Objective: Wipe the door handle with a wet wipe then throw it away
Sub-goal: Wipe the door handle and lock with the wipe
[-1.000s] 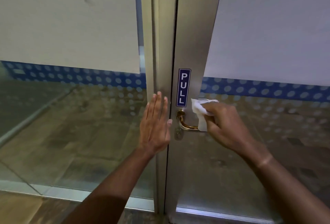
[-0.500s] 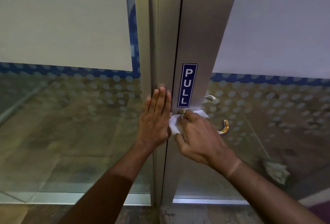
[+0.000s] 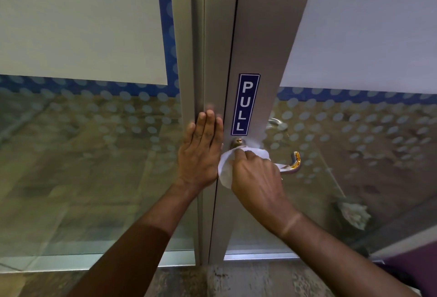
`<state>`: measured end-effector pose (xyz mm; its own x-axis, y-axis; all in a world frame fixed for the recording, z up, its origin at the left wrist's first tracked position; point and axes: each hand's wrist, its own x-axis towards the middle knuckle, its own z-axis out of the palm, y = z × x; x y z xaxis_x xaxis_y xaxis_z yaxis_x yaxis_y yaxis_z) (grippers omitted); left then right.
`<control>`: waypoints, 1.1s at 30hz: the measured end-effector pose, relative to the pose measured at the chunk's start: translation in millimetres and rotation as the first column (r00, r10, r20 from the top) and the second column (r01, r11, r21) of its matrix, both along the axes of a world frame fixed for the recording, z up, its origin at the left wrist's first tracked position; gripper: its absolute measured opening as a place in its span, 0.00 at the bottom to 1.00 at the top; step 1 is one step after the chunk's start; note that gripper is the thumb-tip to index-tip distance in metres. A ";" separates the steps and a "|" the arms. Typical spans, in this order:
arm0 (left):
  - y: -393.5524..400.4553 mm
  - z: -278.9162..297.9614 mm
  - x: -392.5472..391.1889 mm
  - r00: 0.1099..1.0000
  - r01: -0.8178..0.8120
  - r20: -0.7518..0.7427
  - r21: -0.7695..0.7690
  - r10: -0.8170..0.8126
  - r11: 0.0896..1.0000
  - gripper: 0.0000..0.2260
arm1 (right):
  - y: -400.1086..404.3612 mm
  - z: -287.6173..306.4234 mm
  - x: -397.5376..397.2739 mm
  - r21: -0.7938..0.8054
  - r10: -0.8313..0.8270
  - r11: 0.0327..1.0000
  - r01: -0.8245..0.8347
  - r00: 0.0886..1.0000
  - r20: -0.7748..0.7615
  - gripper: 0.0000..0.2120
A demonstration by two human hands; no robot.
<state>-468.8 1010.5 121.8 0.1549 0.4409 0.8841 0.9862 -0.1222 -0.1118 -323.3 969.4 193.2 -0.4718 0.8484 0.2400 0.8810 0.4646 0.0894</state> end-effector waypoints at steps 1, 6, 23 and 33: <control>0.5 -0.7 -0.4 1.000 0.002 0.003 0.004 -0.002 1.000 0.26 | -1.6 -2.9 -0.4 0.053 -0.007 0.999 0.004 0.999 0.052 0.14; 2.7 -3.2 -2.4 1.000 0.011 0.004 0.021 -0.011 1.000 0.26 | 2.5 -18.8 7.9 0.201 0.061 0.976 -0.083 0.992 0.110 0.20; 3.6 -3.2 -1.3 1.000 -0.013 -0.020 0.040 0.014 0.999 0.29 | 11.6 -33.9 57.5 0.203 0.323 0.929 -0.310 0.946 -0.035 0.23; 4.3 -5.5 -3.4 1.000 -0.001 -0.010 0.031 0.002 1.000 0.29 | 29.4 -39.6 94.6 0.312 0.402 0.877 -0.365 0.914 -0.060 0.22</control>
<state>-472.3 1014.7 116.3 0.1630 0.4131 0.8960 0.9852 -0.1171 -0.1252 -228.7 998.8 153.6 -0.6984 0.4916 0.5201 0.6512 0.7380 0.1769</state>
